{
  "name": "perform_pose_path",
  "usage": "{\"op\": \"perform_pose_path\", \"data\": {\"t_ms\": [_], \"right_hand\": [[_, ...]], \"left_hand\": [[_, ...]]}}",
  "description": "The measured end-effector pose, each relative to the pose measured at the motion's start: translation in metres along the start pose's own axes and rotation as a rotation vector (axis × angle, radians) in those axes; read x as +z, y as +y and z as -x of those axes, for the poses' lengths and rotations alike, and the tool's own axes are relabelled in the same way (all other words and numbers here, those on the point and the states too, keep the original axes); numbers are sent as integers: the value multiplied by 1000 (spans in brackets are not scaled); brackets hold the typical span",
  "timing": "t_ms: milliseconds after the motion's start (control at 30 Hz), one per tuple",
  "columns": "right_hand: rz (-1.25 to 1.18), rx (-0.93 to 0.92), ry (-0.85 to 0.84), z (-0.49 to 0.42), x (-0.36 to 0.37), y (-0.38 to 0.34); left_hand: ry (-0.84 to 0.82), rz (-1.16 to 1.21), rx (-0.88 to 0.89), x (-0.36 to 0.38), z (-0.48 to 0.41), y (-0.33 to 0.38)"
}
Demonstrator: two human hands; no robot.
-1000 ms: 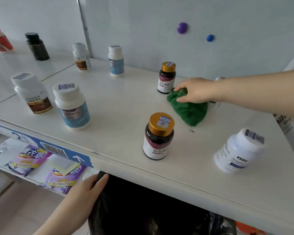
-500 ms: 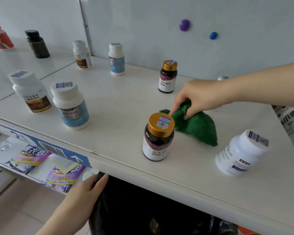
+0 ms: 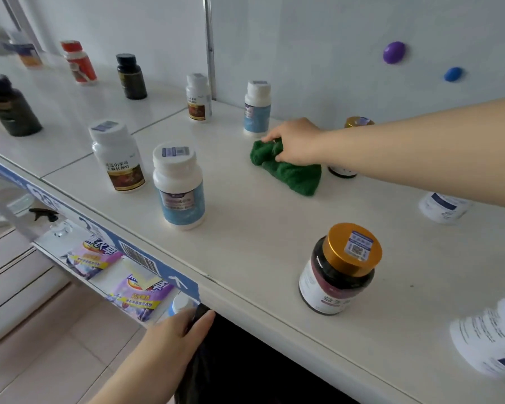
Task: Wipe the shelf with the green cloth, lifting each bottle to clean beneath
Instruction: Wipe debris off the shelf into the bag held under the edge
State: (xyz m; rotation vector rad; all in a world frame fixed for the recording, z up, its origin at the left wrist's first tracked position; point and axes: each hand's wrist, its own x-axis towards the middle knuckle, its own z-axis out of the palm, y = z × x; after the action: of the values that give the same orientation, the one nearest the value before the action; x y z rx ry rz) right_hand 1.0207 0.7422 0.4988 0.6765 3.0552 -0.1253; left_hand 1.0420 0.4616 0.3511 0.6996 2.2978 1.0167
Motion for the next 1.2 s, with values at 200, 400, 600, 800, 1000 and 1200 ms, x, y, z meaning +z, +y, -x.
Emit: {"op": "perform_pose_path", "data": {"t_ms": [200,400,600,800,1000,1200], "right_hand": [[-90,-231,-269,19,0,-2],[-256,-281,-473,38,-27,12],[-384,-165,73,-35,-11,-32],[-208,-364,-265,-63,15,-64],[-294,-558,-433,-36,10,-36],[-336,-555,-605,6,6,10]], "left_hand": [[-20,28,-28,-1,3,5],[17,-35,-37,1,2,3],[10,-112,-54,3,0,5],[38,-93,-57,4,1,5],[39,-68,-76,4,4,6],[43,48,-82,3,10,8]]}}
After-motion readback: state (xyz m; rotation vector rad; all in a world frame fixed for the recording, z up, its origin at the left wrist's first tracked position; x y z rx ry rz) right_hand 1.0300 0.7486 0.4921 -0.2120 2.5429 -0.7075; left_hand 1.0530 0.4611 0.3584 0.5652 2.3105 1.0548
